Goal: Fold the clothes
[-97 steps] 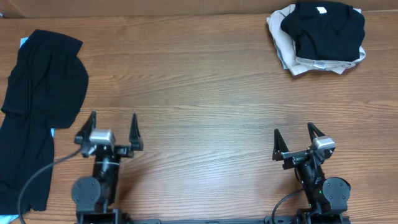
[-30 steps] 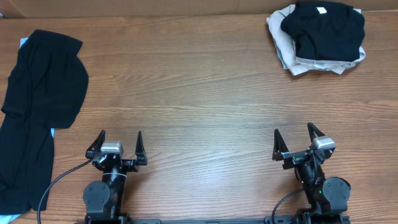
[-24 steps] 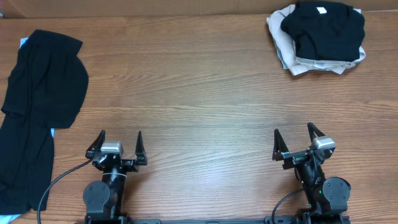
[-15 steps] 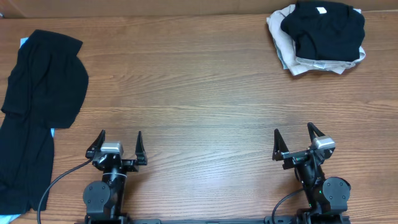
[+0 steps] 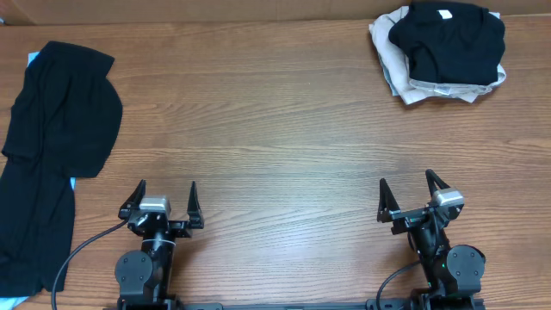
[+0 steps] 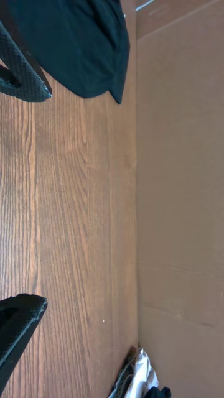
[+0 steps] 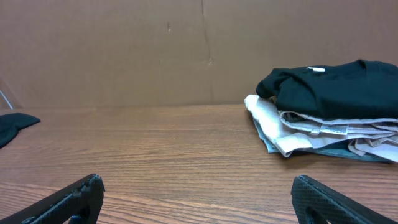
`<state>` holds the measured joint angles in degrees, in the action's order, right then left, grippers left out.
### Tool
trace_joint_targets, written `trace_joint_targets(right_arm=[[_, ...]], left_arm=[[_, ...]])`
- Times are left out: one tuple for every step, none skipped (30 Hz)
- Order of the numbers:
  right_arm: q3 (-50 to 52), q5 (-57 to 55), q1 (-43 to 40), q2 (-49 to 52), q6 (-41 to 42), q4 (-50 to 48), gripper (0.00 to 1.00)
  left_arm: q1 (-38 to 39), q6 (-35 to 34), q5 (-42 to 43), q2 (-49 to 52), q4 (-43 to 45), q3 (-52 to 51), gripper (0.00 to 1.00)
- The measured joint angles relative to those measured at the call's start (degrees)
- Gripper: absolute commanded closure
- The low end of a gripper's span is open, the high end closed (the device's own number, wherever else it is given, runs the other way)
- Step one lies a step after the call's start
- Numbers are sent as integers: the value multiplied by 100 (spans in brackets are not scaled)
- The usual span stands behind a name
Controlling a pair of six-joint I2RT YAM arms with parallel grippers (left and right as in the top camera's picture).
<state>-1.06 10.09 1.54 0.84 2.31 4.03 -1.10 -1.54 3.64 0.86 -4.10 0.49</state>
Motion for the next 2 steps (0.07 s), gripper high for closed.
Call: trace_joint_targets(right_arm=[[0, 2, 0, 0, 0, 4, 0], [2, 0, 0, 0, 2, 2, 0]], left_arm=[[0, -2, 0, 0, 0, 0, 0], [0, 0, 0, 0, 0, 0, 0]])
